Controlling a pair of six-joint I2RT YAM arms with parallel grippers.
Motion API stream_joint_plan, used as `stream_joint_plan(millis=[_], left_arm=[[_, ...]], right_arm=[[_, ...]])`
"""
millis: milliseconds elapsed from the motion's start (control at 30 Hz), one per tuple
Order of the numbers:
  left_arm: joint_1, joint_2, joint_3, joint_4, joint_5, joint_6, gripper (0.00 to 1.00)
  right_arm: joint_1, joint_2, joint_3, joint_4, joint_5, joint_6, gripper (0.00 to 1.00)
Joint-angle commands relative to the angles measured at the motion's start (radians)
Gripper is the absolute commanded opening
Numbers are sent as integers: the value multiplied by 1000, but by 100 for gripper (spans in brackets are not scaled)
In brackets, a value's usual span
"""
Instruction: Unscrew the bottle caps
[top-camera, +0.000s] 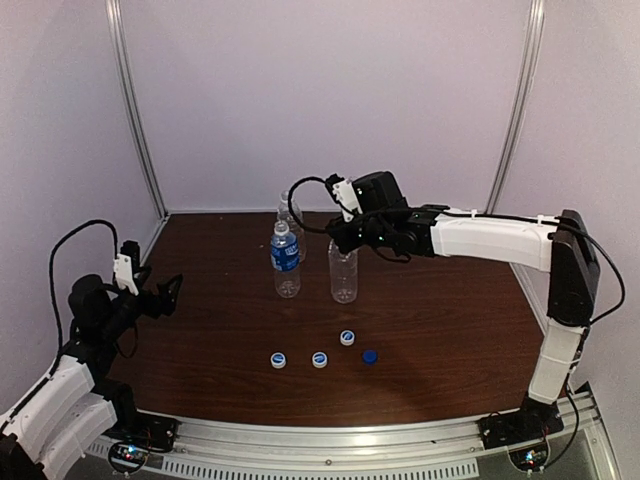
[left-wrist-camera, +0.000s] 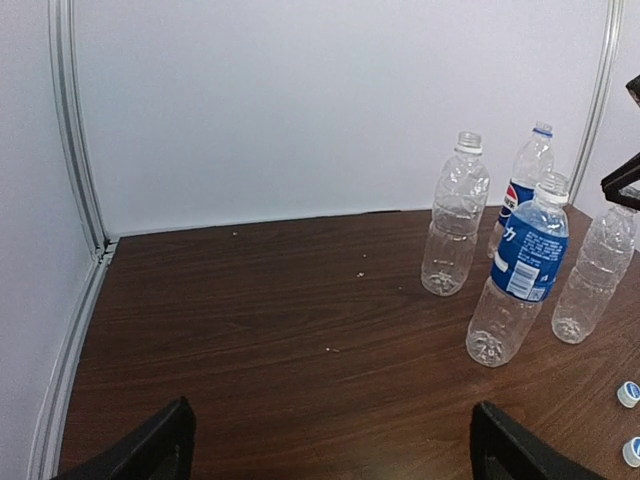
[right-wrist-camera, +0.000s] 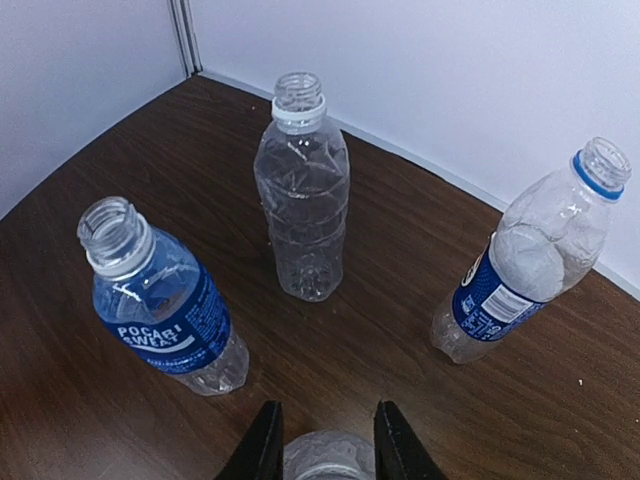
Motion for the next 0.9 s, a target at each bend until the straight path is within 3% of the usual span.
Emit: stream_joint_plan(millis=[0,467,867], left_arm=[[8,0,-10,50,3,-4,97],[8,4,-10,52,5,-4,97],[8,1,-10,51,4,-5,97]], right_arm=[[-31,-16,-26,116,-19,48,0],[-33,7,-3,54,-13,37,0],[-33,28,18,18,-25,37,20]])
